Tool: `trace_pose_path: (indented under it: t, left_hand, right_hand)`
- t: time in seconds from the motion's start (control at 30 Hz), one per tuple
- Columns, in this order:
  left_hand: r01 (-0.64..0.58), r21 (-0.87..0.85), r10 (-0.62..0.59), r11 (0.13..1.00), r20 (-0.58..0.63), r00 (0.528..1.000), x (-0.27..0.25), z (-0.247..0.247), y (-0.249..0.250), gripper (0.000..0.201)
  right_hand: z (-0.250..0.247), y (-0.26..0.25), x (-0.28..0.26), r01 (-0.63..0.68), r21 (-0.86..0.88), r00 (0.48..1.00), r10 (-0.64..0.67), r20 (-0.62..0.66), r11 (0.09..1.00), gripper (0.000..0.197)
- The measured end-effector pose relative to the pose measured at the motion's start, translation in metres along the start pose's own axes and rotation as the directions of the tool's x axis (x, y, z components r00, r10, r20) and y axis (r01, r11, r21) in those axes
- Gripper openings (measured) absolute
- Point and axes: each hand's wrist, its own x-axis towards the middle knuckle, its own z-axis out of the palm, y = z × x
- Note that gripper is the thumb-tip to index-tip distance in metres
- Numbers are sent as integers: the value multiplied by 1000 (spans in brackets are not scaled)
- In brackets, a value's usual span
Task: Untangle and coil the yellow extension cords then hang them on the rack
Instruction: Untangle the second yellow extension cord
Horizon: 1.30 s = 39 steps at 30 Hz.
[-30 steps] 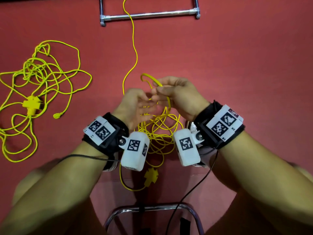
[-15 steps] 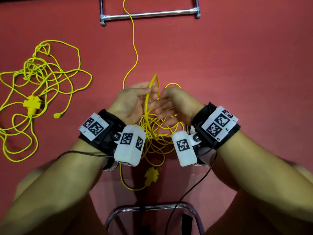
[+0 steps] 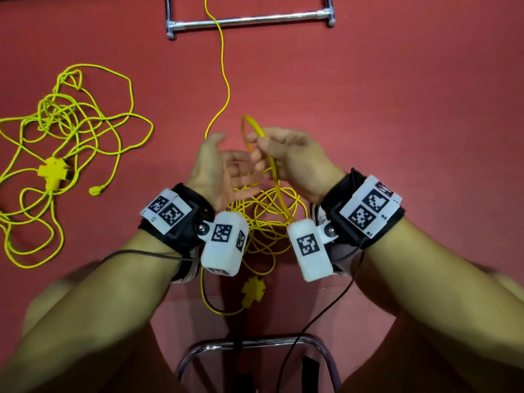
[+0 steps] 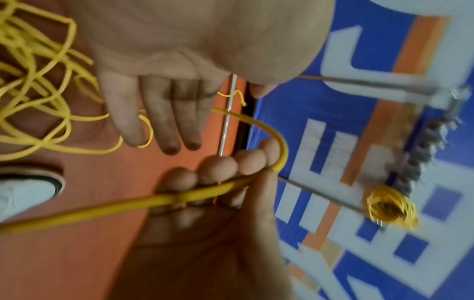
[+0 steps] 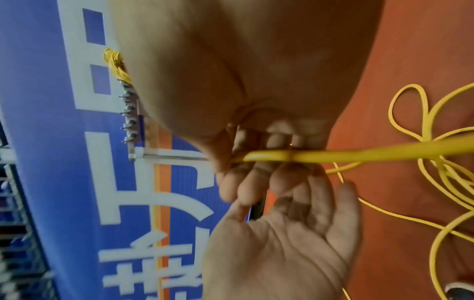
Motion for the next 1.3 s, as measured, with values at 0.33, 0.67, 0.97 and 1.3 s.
trace_pose_path:
  t: [0.33, 0.67, 0.97, 1.3]
  left_hand:
    - [-131, -260, 86, 957, -179, 980, 14, -4, 8, 34]
    - [-149, 373, -12, 916, 396, 918, -23, 24, -29, 17]
    - [-56, -376, 85, 925, 62, 994, 10, -6, 4, 61]
    - [-184, -238, 192, 954, 9, 981, 8, -9, 14, 35]
  right_hand:
    - [-1, 15, -4, 41, -548, 980, 72, 184, 835, 16]
    - [-8, -2, 13, -330, 295, 924, 370, -93, 897, 18]
    - [-6, -7, -3, -58, 33, 978, 50, 202, 998, 31]
    - [-5, 15, -4, -140, -653, 925, 334, 183, 744, 28]
